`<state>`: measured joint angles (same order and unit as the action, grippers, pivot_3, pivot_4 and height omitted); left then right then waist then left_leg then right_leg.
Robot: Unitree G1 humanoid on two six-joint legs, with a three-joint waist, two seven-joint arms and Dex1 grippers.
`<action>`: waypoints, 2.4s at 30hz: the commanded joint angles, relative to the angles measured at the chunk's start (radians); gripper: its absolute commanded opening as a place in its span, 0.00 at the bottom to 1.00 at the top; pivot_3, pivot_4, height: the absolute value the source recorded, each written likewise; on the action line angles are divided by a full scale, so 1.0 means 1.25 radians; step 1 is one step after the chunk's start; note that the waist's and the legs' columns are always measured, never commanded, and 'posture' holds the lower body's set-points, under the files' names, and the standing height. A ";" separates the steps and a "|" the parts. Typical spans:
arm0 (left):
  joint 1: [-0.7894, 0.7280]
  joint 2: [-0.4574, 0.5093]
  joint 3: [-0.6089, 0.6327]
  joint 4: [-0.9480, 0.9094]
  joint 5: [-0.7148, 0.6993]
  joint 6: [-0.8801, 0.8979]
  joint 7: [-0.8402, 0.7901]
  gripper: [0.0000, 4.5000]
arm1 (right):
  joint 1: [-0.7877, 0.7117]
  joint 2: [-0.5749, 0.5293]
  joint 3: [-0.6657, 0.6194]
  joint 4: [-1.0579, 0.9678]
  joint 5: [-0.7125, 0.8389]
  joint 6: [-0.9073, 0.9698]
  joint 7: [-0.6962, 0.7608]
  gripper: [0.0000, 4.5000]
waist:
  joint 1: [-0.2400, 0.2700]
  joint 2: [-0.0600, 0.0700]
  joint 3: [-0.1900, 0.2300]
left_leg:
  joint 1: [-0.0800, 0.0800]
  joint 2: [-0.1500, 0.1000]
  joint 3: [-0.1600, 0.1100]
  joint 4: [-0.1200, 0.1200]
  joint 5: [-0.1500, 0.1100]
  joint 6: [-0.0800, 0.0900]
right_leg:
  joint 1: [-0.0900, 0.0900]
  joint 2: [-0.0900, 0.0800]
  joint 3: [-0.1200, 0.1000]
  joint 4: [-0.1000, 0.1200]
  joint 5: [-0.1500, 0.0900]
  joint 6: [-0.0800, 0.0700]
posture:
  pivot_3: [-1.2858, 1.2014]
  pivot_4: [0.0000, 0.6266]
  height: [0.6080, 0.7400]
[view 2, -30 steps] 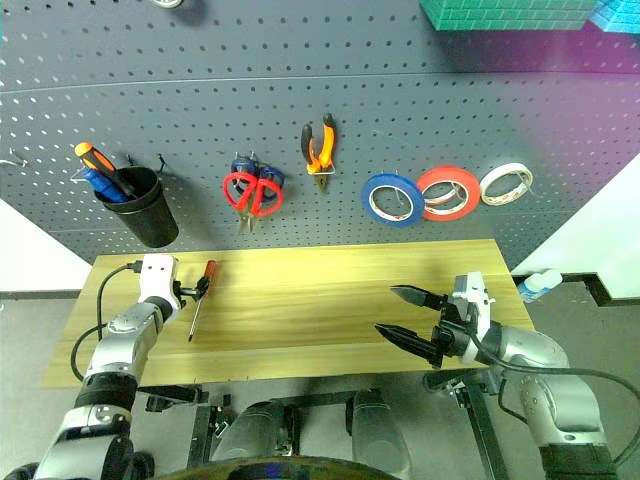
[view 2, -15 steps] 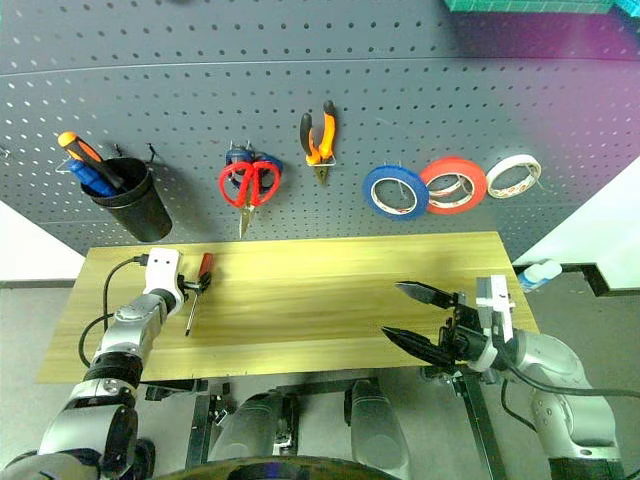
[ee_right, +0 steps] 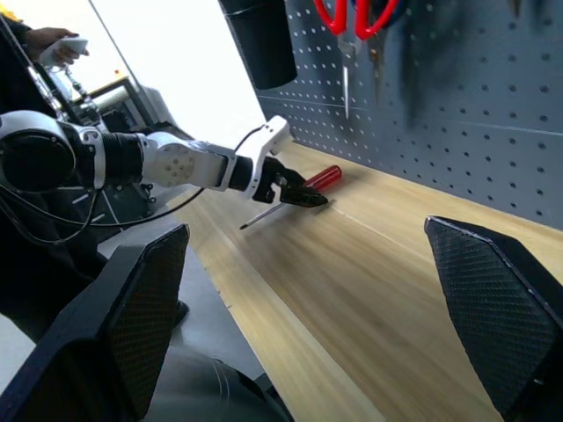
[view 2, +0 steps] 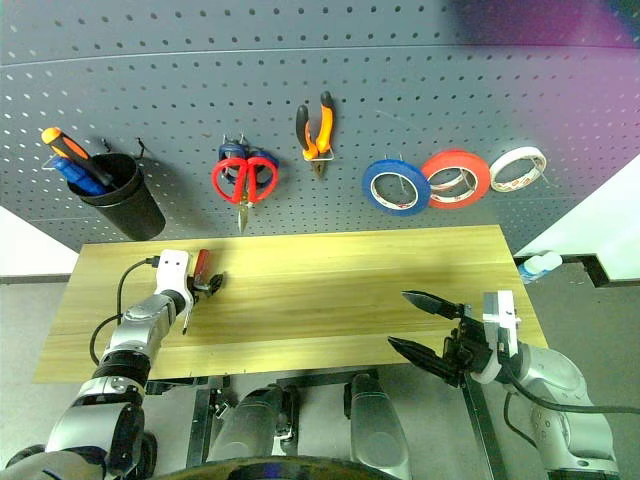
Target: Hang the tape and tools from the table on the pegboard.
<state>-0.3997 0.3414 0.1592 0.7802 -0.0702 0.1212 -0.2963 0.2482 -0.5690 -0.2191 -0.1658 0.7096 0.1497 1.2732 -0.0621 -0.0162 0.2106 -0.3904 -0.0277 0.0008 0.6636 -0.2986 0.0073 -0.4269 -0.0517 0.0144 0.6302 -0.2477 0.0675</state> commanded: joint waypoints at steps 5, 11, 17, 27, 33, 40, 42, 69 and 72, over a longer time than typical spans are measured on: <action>-0.004 0.003 0.017 -0.032 -0.013 0.012 0.028 0.74 | -0.010 0.003 -0.008 0.003 -0.001 -0.017 0.003 1.00 | -0.007 0.000 0.002 | 0.000 0.000 0.000 0.000 0.000 0.000 | 0.000 0.000 0.000 0.000 0.000 0.000 | 0.43 0.38 0.97; 0.004 0.000 0.022 -0.040 -0.018 0.024 0.040 0.29 | -0.018 0.002 -0.008 -0.007 -0.001 -0.008 -0.008 1.00 | -0.006 0.000 0.002 | 0.000 0.000 0.000 0.000 0.000 0.000 | 0.000 0.000 0.000 0.000 0.000 0.000 | 0.43 0.37 0.97; 0.029 -0.001 0.026 -0.068 -0.023 0.043 0.050 0.20 | -0.026 -0.010 -0.009 -0.080 0.021 0.041 -0.054 1.00 | -0.006 0.000 0.002 | -0.001 0.000 0.000 0.000 0.000 0.000 | -0.001 0.000 0.000 0.000 0.000 0.000 | 0.43 0.35 0.97; 0.152 -0.013 0.006 -0.302 -0.041 0.134 0.031 0.20 | -0.084 -0.003 0.002 -0.168 0.067 0.127 -0.131 1.00 | -0.006 0.001 0.001 | -0.001 0.000 0.000 0.000 0.000 0.000 | -0.001 0.000 0.000 0.000 0.000 0.000 | 0.44 0.29 0.97; 0.248 0.008 -0.034 -0.473 -0.008 0.152 0.016 0.20 | -0.132 0.000 0.014 -0.184 0.086 0.163 -0.167 1.00 | -0.004 0.000 -0.001 | -0.001 0.000 0.000 0.000 0.000 -0.001 | -0.001 0.000 0.000 0.000 0.000 0.000 | 0.45 0.24 0.97; 0.323 0.034 -0.059 -0.606 0.009 0.110 -0.017 0.20 | -0.204 0.004 0.031 -0.211 0.127 0.219 -0.211 1.00 | -0.004 0.002 -0.014 | -0.001 0.000 0.000 0.001 0.000 -0.001 | -0.001 0.000 -0.001 0.001 0.000 0.000 | 0.45 0.18 0.97; 0.333 0.042 -0.069 -0.624 0.023 0.080 -0.026 0.20 | -0.217 0.004 0.034 -0.218 0.152 0.241 -0.218 1.00 | -0.003 0.003 -0.021 | -0.001 0.000 0.000 0.001 0.000 -0.001 | -0.001 0.000 -0.001 0.001 0.001 0.000 | 0.46 0.16 0.97; 0.401 0.077 -0.007 -0.756 0.101 -0.302 0.042 0.20 | -0.309 0.050 0.034 -0.030 0.134 0.162 -0.098 1.00 | 0.019 0.009 -0.123 | 0.013 0.000 0.001 0.002 0.000 -0.001 | 0.013 0.002 0.000 0.002 0.001 -0.001 | 0.48 0.00 0.97; 0.383 0.080 0.010 -0.771 0.100 -0.297 0.051 0.20 | -0.328 0.057 0.026 -0.013 0.143 0.166 -0.100 1.00 | 0.019 0.009 -0.124 | 0.014 0.000 0.001 0.002 0.000 -0.001 | 0.015 0.002 0.000 0.002 0.001 -0.001 | 0.49 0.00 0.97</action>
<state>0.1036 0.4289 0.1382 -0.1294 0.0557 -0.2295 -0.2495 -0.1315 -0.5022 -0.1589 -0.1849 0.8697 0.3709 1.1442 -0.0387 -0.0045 0.0560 -0.3722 -0.0279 0.0016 0.6670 -0.2982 0.0063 -0.4074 -0.0491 0.0140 0.6323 -0.2463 0.0659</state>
